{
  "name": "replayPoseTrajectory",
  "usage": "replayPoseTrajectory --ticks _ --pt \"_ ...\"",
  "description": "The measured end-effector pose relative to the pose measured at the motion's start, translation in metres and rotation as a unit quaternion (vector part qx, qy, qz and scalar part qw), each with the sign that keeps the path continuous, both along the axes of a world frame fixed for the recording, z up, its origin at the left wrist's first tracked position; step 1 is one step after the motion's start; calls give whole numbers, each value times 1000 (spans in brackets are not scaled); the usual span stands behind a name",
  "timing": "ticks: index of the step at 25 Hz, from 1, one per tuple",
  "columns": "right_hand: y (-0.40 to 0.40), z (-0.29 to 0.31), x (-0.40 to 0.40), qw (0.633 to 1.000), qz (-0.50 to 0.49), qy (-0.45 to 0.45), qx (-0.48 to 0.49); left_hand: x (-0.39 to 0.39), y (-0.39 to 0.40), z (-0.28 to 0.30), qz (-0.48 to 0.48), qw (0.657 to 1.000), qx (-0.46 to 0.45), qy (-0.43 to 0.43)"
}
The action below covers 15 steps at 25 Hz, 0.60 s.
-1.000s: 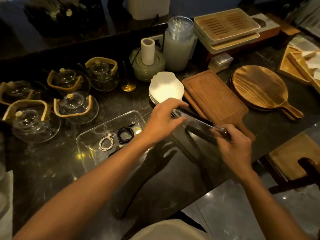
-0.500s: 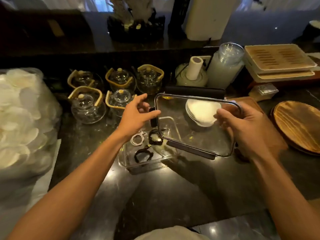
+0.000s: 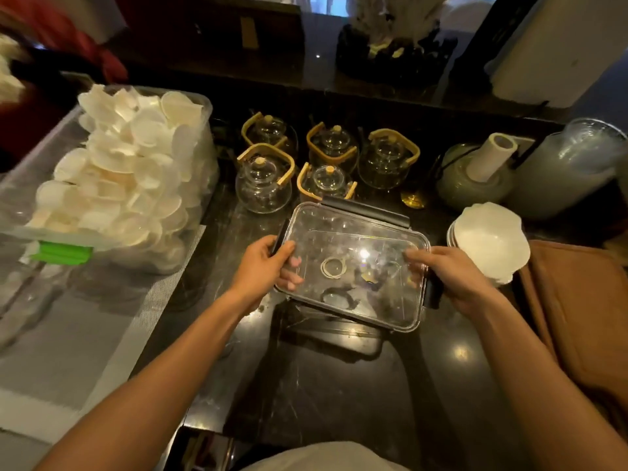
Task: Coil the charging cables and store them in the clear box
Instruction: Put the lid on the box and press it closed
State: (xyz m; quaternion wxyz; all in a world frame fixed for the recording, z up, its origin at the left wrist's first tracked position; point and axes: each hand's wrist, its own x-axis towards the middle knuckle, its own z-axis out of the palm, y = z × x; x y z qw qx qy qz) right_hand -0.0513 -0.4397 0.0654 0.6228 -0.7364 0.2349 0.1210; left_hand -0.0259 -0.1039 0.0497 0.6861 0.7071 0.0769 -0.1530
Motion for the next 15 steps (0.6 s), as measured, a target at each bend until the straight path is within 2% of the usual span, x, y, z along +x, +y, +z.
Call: replayPoseTrajectory --ticks 4,8,12,15 --pt "0 -16 -2 995 -51 -15 86 -6 -2 -14 43 999 12 28" --pt "0 -33 -3 998 -40 15 -44 -5 -14 -19 57 997 30 46" --pt "-4 -43 -4 988 -66 -14 -140 2 -18 -25 32 978 206 -18" --pt "-5 -49 -2 978 -75 -33 -194 2 -23 -30 22 972 235 -13"
